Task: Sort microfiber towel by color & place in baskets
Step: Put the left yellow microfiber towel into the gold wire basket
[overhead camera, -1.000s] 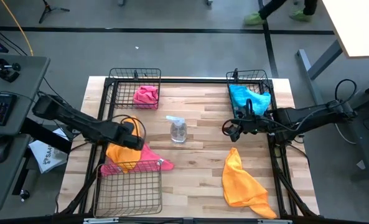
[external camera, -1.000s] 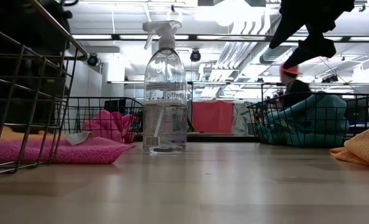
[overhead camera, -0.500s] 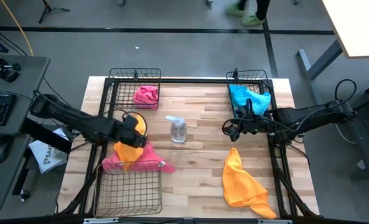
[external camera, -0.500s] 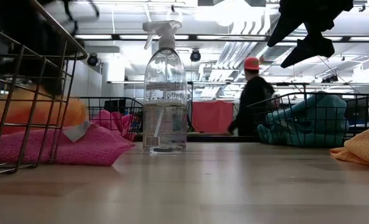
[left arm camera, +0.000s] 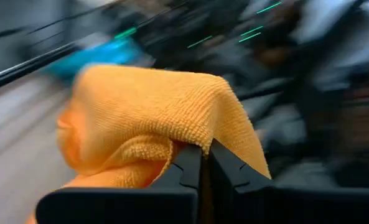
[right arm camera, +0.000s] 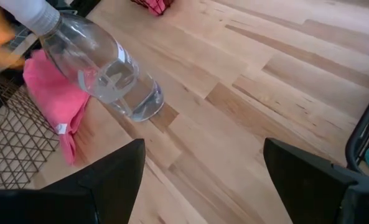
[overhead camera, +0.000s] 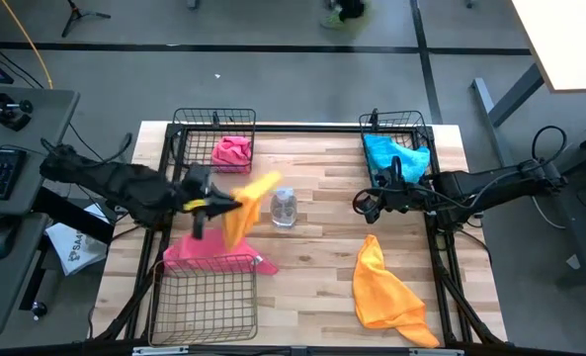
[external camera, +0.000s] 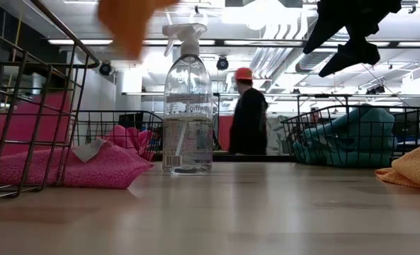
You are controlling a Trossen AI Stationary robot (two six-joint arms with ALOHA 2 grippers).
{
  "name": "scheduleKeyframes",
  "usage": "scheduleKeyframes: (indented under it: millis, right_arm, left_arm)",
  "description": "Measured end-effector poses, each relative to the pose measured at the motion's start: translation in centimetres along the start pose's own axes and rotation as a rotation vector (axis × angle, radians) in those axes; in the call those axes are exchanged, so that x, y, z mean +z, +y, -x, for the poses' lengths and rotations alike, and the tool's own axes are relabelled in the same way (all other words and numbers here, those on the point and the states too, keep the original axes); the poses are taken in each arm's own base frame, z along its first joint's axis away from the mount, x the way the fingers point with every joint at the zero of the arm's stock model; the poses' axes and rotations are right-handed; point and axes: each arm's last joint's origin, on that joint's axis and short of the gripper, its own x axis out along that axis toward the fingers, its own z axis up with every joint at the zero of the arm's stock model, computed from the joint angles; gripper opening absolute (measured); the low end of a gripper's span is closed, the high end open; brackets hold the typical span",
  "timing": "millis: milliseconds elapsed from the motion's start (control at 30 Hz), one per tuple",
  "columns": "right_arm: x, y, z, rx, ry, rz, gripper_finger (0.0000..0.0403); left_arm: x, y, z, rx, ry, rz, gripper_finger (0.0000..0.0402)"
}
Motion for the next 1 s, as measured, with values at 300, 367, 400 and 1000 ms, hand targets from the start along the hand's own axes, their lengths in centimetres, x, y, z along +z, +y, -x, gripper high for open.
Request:
scheduleKeyframes:
  millis: [300,367,400,1000]
  right_arm:
    - [0.0,0.0,0.0,-0.006,-0.009,0.018,0.0323]
    - [0.0,0.0,0.0,-0.006,-0.009,0.018,0.0323]
    - [0.0,0.0,0.0,-0.006,-0.009,0.018,0.0323]
    - [0.1,0.1,0.0,0.004,-0.024,0.044,0.0323]
  left_arm:
    - [0.6,-4.3,1.2,-0.253,-0.182,0.007,0.0]
    - [0.6,-4.7,1.4,-0.244,-0.213,-0.015,0.0]
    - [0.7,-4.8,1.5,-0.235,-0.234,-0.021,0.0]
    - [-5.0,-8.6,2.4,-0.554,0.416,0.415,0.0]
